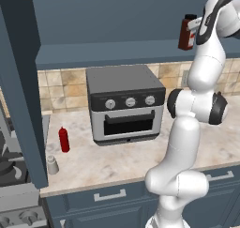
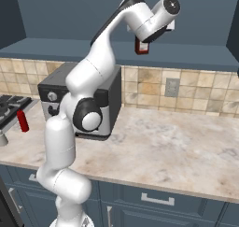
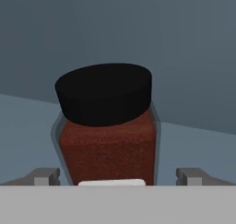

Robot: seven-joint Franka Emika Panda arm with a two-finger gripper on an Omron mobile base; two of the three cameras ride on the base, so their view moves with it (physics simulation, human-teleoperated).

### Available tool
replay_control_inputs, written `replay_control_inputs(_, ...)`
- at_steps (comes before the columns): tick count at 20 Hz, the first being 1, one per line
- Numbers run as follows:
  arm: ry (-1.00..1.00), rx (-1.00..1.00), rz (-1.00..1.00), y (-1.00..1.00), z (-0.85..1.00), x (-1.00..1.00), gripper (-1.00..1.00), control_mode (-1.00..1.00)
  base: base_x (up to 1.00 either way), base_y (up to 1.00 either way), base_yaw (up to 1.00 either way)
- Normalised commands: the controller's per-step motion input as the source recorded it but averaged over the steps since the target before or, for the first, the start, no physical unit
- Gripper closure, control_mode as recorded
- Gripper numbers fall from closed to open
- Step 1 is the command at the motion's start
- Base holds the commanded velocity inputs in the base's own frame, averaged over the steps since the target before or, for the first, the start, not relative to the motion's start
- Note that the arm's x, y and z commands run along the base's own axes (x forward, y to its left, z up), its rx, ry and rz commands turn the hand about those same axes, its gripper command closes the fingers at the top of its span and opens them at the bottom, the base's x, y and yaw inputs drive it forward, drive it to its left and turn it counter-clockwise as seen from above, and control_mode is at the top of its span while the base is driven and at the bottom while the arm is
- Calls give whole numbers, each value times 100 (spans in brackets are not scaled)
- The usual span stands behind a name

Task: Collect the paprika, ketchup, and shaker from the cabinet and place them next to the stove.

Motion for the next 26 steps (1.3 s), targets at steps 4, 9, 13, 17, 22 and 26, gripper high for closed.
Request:
replay_control_inputs(4, 1, 0, 0, 0, 0, 2, -100, -100, 0, 0, 0)
replay_control_inputs(9, 1, 0, 0, 2, 0, 0, -100, -100, 0, 0, 0)
replay_control_inputs(13, 2, 0, 0, 6, -1, 0, -100, -100, 0, 0, 0)
replay_control_inputs(17, 3, 0, 0, 8, 0, 4, -100, -100, 0, 0, 0)
replay_control_inputs(22, 2, 0, 0, 2, 0, 8, -100, -100, 0, 0, 0)
replay_control_inputs(26, 2, 0, 0, 0, 0, 8, -100, -100, 0, 0, 0)
